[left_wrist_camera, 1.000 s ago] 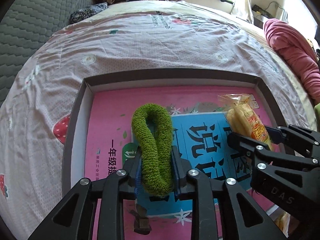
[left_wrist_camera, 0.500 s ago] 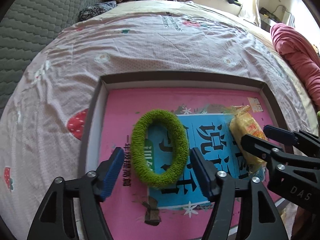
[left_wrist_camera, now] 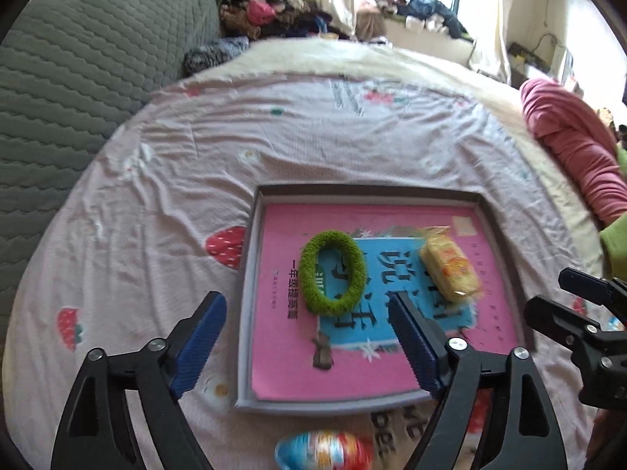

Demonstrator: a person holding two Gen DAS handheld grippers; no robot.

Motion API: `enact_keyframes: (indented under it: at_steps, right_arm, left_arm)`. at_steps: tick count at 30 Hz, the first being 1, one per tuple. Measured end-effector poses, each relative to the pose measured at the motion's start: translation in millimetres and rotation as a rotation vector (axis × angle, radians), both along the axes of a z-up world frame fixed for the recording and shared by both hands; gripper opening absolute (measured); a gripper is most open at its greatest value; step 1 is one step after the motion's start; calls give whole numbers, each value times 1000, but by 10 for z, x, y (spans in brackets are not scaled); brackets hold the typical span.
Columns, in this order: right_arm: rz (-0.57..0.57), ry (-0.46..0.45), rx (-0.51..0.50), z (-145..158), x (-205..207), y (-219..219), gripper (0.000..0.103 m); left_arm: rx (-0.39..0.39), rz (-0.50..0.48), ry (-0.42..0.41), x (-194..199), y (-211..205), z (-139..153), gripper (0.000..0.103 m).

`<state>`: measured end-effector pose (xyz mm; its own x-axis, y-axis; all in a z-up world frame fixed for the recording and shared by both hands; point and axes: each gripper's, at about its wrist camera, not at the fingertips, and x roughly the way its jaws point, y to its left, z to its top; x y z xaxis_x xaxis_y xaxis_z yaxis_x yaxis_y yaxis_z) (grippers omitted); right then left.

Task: Organize objects
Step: 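Lift both tools away from the tray back toward the remaining items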

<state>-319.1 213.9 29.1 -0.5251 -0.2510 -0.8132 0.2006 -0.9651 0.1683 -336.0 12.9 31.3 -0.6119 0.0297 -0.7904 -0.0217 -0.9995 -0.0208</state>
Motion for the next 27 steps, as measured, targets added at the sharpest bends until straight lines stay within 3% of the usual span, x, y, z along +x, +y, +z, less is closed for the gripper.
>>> enact_keyframes:
  at_steps: [4, 11, 18, 27]
  right_arm:
    - [0, 61, -7, 340, 396, 34, 90]
    - [12, 149, -21, 792, 1201, 111, 95]
    - [12, 149, -22, 794, 1780, 210, 96]
    - [10, 123, 19, 527, 2262, 305, 96]
  left_arm:
    - [7, -13, 60, 422, -28, 321, 103]
    - [3, -43, 135, 1177, 17, 677, 103]
    - [7, -55, 149, 1783, 88, 709, 103]
    - [-10, -70, 111, 2295, 147, 393, 103]
